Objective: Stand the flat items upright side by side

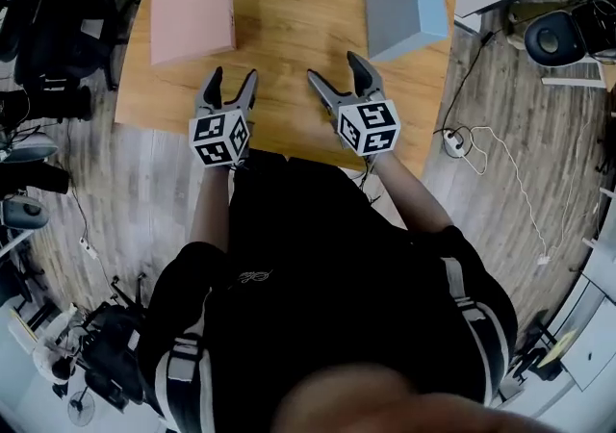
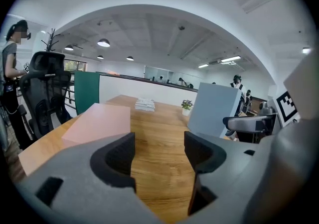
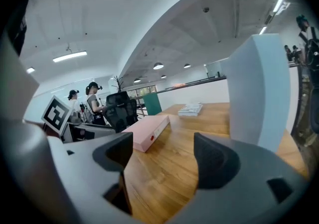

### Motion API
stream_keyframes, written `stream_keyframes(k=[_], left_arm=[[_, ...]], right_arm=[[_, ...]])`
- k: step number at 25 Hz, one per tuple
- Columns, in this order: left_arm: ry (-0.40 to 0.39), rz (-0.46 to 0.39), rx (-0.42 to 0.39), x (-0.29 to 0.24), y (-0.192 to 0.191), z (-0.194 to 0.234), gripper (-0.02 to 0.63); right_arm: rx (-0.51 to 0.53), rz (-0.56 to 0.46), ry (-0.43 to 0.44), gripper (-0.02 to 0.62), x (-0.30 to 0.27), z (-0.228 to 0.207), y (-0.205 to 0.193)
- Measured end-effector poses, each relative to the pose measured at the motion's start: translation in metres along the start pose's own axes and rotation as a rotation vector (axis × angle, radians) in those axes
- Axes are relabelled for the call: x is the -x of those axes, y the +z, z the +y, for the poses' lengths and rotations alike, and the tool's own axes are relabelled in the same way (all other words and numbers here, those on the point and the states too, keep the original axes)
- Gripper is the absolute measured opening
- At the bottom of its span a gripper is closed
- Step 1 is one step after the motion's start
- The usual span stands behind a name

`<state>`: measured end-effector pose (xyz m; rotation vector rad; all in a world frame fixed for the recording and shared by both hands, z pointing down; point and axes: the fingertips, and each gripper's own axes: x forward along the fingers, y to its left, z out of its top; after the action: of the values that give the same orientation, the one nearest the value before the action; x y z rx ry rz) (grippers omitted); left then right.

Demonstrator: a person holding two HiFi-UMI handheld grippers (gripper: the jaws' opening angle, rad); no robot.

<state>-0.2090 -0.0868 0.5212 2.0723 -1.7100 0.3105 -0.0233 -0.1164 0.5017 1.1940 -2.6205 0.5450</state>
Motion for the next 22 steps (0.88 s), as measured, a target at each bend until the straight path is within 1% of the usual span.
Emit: stream_keyframes(k=[5, 10, 13, 17, 20, 22], left_arm=[[0.057, -0.016, 0.04, 0.01, 0.01, 0.045, 0.316], [0.082, 0.003, 0.068, 0.007, 0.016, 0.101, 0.316], [0.077, 0.023, 0.085, -0.001, 0.022, 0.136, 0.316], [0.062, 0.064, 0.088, -0.022, 0.031, 0.191, 0.319], [0.059, 0.084, 0.078, -0.043, 0.038, 0.23, 0.319], [0.043, 0.111, 0.057, -0.057, 0.039, 0.25, 0.319]], right_arm=[[0.024, 0.027, 0.102, 0.38, -0.046, 0.035, 0.014], [0.026, 0.08, 0.156, 0.38, -0.098, 0.066, 0.016], [0.006, 0.114, 0.163, 0.38, -0.13, 0.08, 0.014], [-0.022, 0.162, 0.151, 0.38, -0.182, 0.099, 0.009], [-0.038, 0.194, 0.144, 0.38, -0.222, 0.107, 0.002], [-0.07, 0.217, 0.132, 0.38, -0.244, 0.11, -0.004]])
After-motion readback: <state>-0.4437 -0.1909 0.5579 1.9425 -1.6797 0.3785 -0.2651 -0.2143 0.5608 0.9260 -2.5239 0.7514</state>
